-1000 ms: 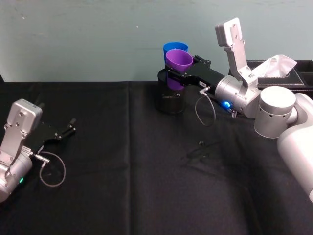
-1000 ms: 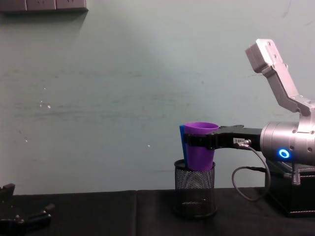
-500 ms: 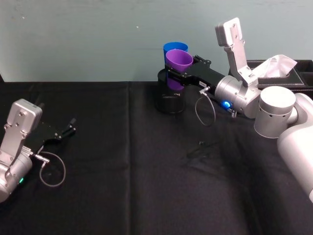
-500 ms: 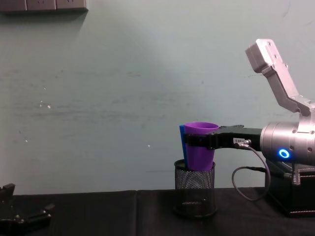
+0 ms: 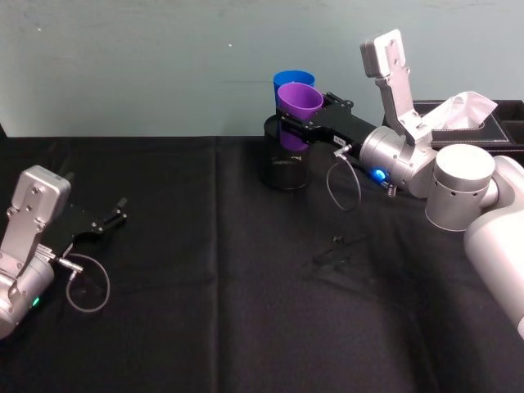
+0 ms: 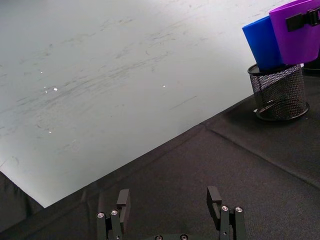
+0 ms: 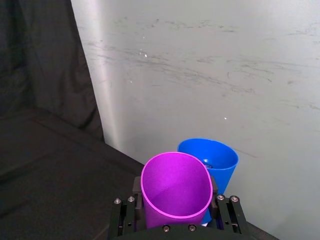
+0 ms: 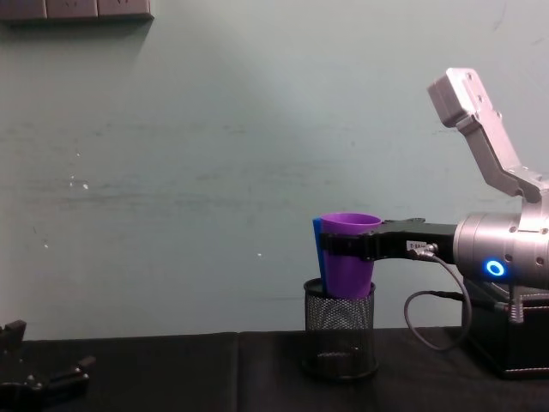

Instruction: Pick up one cup with a gripper and tap it against the other cup.

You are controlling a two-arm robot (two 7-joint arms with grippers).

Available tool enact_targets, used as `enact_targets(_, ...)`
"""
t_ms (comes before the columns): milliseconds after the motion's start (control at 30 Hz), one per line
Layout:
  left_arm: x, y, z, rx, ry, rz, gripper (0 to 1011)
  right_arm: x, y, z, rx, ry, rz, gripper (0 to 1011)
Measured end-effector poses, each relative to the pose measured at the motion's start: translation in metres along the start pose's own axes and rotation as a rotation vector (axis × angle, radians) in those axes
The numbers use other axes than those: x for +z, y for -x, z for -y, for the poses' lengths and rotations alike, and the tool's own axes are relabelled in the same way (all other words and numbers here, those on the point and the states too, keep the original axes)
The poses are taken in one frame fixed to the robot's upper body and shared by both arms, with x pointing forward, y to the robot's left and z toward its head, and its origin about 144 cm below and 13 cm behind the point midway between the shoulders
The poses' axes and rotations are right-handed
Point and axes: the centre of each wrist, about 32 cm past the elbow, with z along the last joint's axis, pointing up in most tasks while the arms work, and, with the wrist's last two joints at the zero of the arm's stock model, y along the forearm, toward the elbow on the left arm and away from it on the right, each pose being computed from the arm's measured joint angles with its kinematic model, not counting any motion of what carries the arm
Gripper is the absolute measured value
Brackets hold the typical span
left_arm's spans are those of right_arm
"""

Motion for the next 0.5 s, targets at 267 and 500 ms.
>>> enact_targets(267,0.0,0.0,0.0,0.0,0.0,0.0,1000,0.0,0.0,0.0,0.0,0.0,0.0,724)
enact_targets(500,0.0,0.0,0.0,0.0,0.0,0.0,1000,0.0,0.0,0.0,0.0,0.0,0.0,724)
